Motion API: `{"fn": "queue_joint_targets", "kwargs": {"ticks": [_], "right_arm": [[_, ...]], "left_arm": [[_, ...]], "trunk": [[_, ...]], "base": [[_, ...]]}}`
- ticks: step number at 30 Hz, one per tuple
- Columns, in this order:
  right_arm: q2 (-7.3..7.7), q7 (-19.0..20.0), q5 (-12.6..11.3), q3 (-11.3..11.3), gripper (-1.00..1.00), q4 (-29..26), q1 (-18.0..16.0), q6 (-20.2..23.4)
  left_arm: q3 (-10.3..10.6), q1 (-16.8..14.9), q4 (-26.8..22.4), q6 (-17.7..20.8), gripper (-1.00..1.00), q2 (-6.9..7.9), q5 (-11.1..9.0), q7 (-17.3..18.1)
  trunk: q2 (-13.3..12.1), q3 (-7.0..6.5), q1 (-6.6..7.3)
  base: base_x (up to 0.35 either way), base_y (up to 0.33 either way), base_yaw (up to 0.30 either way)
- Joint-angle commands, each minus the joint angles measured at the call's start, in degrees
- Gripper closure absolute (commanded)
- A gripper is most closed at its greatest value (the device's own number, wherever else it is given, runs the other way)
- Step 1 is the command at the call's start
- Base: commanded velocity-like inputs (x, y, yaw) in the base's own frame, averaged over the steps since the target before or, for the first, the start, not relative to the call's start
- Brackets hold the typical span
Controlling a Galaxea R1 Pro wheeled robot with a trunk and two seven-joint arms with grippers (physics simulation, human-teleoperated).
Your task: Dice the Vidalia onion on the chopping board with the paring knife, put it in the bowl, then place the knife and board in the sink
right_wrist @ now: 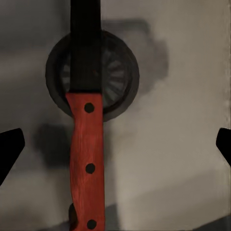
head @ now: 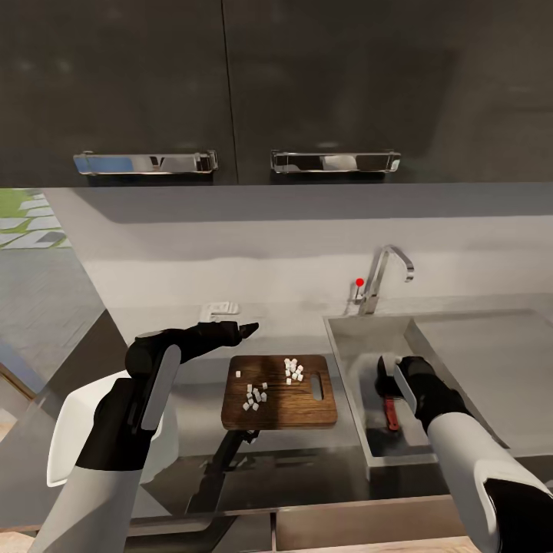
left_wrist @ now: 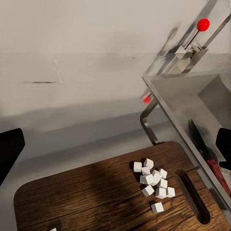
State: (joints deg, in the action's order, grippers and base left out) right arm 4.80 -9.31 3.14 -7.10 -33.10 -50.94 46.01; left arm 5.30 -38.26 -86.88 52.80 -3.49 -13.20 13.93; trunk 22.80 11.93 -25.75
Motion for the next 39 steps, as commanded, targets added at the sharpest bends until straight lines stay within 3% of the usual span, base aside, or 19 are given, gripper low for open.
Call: {"fn": "queue_joint_targets", "kwargs": {"ticks": [1,7,14,20,24,39], "right_arm": [[-0.03,0.1,0.3,0.0,-1.0,-0.7,0.0,0.3],[-0.03,0.1,0.3,0.7,-1.0,-5.1,0.0,0.4],[-0.04,0.2,0.2,0.9,-1.0,-13.9,0.0,1.8],[-0.05,0.2,0.1,0.9,-1.0,-20.9,0.0,10.0],[-0.04,0.2,0.1,0.9,-1.0,-22.9,0.0,13.9],[-0.79,0.2,0.0,0.9,-1.0,-23.8,0.0,14.0]], "left_arm": [[-0.1,-0.1,0.0,0.3,-1.0,-0.02,0.1,0.2],[0.0,-0.1,0.0,0.3,-1.0,-0.02,0.1,0.2],[0.0,-0.1,0.0,0.3,-1.0,-0.02,0.1,0.2],[0.0,-0.1,0.0,0.3,-1.0,-0.02,0.1,0.2],[0.0,-0.1,0.0,0.3,-1.0,-0.02,0.1,0.2],[-0.1,-0.1,0.0,0.3,-1.0,-0.02,0.1,0.2]], "trunk": [[0.1,0.12,-0.04],[0.1,0.12,-0.04],[0.1,0.12,-0.04],[0.1,0.12,-0.04],[0.1,0.12,-0.04],[0.1,0.12,-0.04]], "base": [[0.0,0.0,0.0],[0.0,0.0,0.0],[0.0,0.0,0.0],[0.0,0.0,0.0],[0.0,0.0,0.0],[0.0,0.0,0.0]]}}
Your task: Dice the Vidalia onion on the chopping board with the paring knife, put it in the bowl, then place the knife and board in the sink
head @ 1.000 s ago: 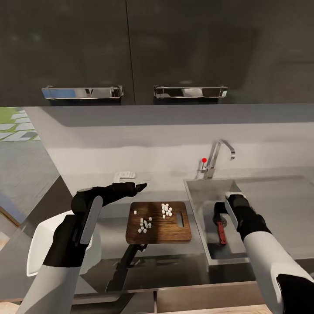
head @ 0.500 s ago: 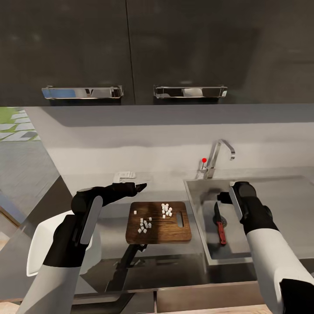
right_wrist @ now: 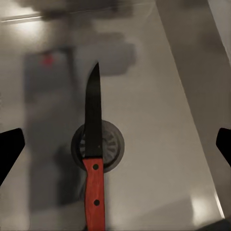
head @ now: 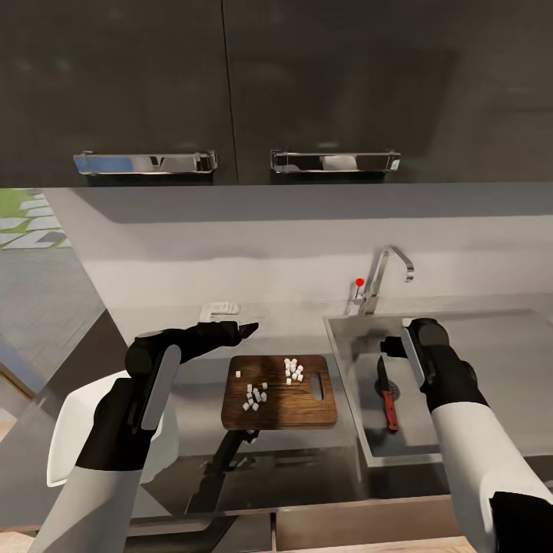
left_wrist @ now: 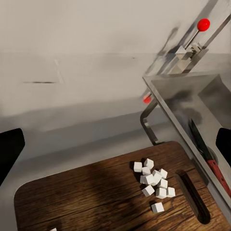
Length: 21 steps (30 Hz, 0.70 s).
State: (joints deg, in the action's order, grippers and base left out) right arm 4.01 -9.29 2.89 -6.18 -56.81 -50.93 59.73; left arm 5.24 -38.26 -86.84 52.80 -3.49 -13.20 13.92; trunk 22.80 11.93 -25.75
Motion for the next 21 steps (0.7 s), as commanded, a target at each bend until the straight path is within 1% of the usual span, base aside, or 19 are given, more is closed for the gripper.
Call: {"fn": "queue_joint_targets", "kwargs": {"ticks": [1,5,8,21], "right_arm": [[-0.03,0.2,0.3,0.0,-1.0,0.0,-0.1,0.3],[-0.1,0.2,0.3,-0.1,-1.0,0.0,-0.1,0.3],[-0.12,0.2,0.3,-0.1,-1.0,-0.1,-0.1,0.3],[-0.14,0.2,0.3,-0.1,-1.0,-0.1,-0.1,0.3]], "left_arm": [[0.0,-0.1,0.0,0.3,-1.0,-0.03,0.1,0.2],[-0.1,-0.1,0.0,0.3,-1.0,-0.03,0.1,0.2],[-0.1,-0.1,-0.1,0.3,-1.0,-0.03,0.1,0.2],[-0.1,-0.1,-0.1,0.4,-1.0,-0.03,0.1,0.2]], "trunk": [[0.1,0.12,-0.03],[0.1,0.12,-0.03],[0.1,0.12,-0.03],[0.1,0.12,-0.03]], "base": [[0.0,0.0,0.0],[0.0,0.003,0.0],[0.0,0.129,0.0],[0.0,0.252,0.0]]}}
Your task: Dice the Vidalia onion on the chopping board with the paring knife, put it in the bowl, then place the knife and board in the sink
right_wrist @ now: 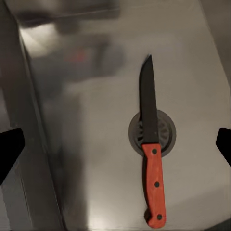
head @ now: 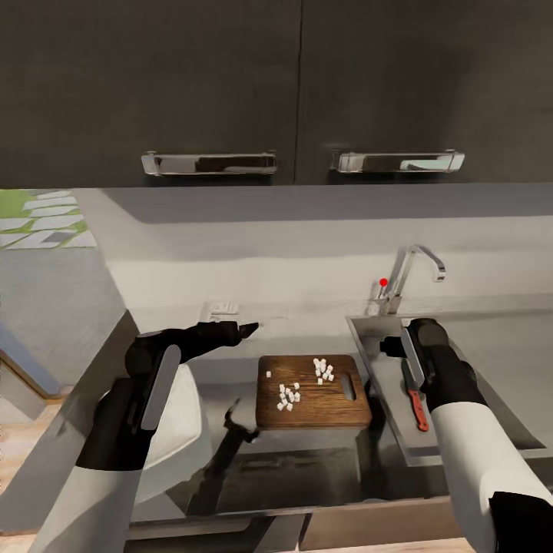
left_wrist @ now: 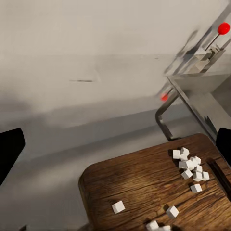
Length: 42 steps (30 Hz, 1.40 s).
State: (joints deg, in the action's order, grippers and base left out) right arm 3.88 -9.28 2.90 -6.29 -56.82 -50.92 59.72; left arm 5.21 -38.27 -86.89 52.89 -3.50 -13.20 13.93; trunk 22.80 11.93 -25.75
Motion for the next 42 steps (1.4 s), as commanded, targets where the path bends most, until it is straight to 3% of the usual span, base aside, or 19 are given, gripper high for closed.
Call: {"fn": "queue_joint_targets", "kwargs": {"ticks": [1,16,29,42], "right_arm": [[-0.01,0.1,0.3,0.0,-1.0,0.0,-0.1,0.3],[-0.01,0.2,0.3,-0.1,-1.0,0.0,-0.1,0.3],[-0.01,0.1,0.3,-0.2,-1.0,0.0,-0.1,0.3],[-0.05,0.2,0.1,-0.2,-1.0,0.0,-0.1,0.3]], "left_arm": [[0.0,-0.1,0.0,0.3,-1.0,-0.02,0.1,0.2],[-0.1,-0.1,0.0,0.3,-1.0,-0.02,0.1,0.2],[-0.1,-0.1,0.0,0.3,-1.0,-0.02,0.1,0.2],[-0.2,-0.1,0.0,0.3,-1.0,-0.02,0.1,0.2]], "trunk": [[0.1,0.12,-0.04],[0.1,0.12,-0.04],[0.1,0.12,-0.04],[0.1,0.12,-0.04]], "base": [[0.0,0.129,0.0],[-0.006,0.027,0.0],[-0.24,0.0,0.0],[-0.037,0.0,0.0]]}}
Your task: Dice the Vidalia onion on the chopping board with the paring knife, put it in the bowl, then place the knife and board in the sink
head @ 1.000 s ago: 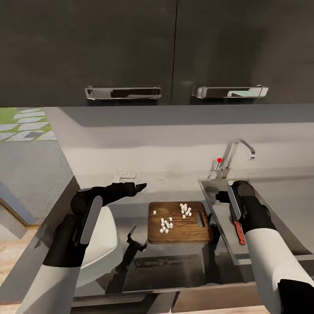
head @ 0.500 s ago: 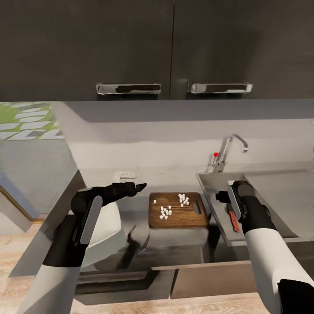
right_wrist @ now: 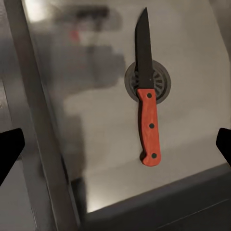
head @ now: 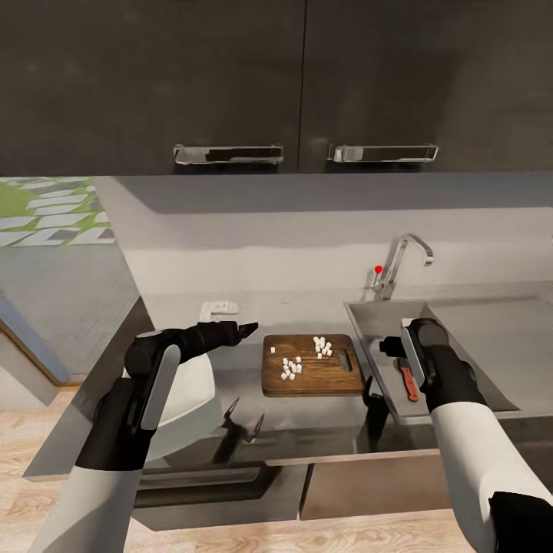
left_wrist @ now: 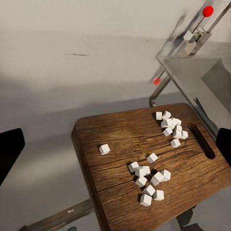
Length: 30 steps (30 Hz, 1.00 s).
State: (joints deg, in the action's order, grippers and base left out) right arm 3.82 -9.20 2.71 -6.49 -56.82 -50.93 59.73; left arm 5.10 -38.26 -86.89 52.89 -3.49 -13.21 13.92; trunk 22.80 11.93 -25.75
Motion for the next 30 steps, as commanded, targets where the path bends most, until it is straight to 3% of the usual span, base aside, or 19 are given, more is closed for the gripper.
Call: {"fn": "queue_joint_targets", "kwargs": {"ticks": [1,7,10,30], "right_arm": [[-0.01,0.1,0.1,0.0,-1.0,0.0,-0.1,0.3],[-0.04,0.1,-5.0,0.1,-1.0,0.0,-0.1,0.3],[-0.04,0.1,-6.3,0.2,-1.0,0.0,-0.1,0.3],[-0.05,0.1,-7.3,0.2,-1.0,-0.7,-0.1,0.3]], "left_arm": [[-0.1,-0.1,0.0,0.3,-1.0,-0.03,0.1,0.2],[-0.1,-0.1,0.0,0.3,-1.0,0.0,0.1,0.2],[-0.1,-0.1,0.0,0.3,-1.0,0.0,0.1,0.2],[0.0,-0.1,0.0,0.3,-1.0,-0.03,0.1,0.2]], "trunk": [[0.1,0.12,-0.04],[0.1,0.12,-0.04],[0.1,0.12,-0.04],[0.1,0.12,-0.04]], "base": [[-0.003,0.0,0.0],[-0.001,0.14,0.0],[0.0,0.255,0.0],[0.0,0.041,0.0]]}}
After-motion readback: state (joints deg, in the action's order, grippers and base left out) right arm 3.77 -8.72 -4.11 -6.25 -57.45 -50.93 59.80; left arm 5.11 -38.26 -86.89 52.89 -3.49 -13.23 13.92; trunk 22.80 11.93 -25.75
